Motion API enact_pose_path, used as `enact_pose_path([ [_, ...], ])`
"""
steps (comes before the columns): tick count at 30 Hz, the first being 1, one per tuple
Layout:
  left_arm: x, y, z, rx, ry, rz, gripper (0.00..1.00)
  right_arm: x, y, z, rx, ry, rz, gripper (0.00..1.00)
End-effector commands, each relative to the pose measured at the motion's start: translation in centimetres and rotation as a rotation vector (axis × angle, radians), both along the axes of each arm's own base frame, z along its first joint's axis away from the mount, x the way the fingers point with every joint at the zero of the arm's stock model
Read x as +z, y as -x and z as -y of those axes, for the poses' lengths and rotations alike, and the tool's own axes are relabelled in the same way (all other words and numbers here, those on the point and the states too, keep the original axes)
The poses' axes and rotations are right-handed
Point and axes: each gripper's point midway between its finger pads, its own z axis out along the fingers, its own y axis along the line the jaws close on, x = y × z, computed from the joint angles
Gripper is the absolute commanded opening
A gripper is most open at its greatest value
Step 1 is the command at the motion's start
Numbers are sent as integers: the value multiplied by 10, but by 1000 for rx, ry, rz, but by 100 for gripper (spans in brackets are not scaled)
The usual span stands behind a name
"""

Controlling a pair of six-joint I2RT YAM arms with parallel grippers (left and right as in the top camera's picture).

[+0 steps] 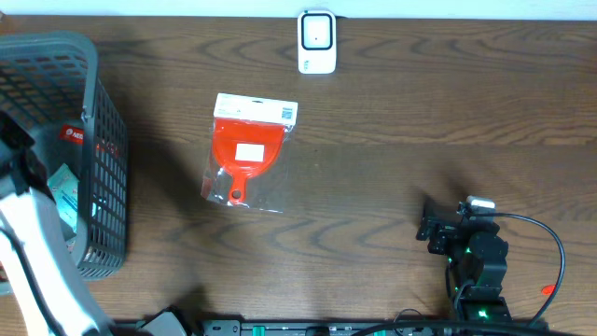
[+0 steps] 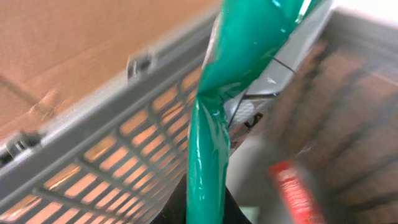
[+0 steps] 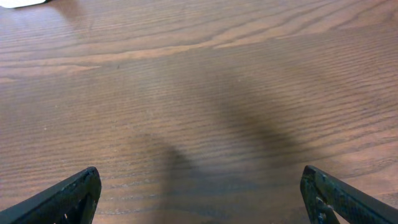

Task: Scan the item barcode
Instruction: 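Close the left gripper on the gloves bag top edge, then lift the gloves bag out of the basket with the left gripper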

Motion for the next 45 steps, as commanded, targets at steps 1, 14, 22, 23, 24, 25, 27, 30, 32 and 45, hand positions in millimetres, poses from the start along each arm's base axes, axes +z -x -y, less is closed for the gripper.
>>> enact_pose_path([
  [1, 63, -6, 36, -159, 14, 239, 7, -1, 0, 2, -15, -4, 0, 99],
  [14, 190, 32, 176, -720, -29, 628, 7, 0, 0, 2, -14, -4, 4, 99],
  [22, 205, 47, 218, -917, -45, 654, 7, 0, 0, 2, -19, -11, 4, 99],
  [23, 206, 47, 225, -958, -46, 654, 8, 0, 0, 2, -19, -10, 4, 99],
  [24, 207, 49, 234, -1010, -48, 654, 8, 0, 0, 2, -19, -10, 4, 99],
  [25, 209, 50, 241, -1058, -50, 654, 7, 0, 0, 2, -19, -10, 4, 99],
  [27, 212, 54, 256, -1146, -52, 660, 7, 0, 0, 2, -19, -10, 4, 99],
  [30, 219, 62, 273, -1248, -48, 674, 8, 1, -1, 2, -18, -10, 5, 99],
  [32, 222, 65, 280, -1286, -33, 685, 7, 1, -1, 2, -18, -10, 8, 99],
  [45, 217, 82, 312, -1496, 128, 651, 8, 4, -3, 2, -18, -10, 23, 99],
])
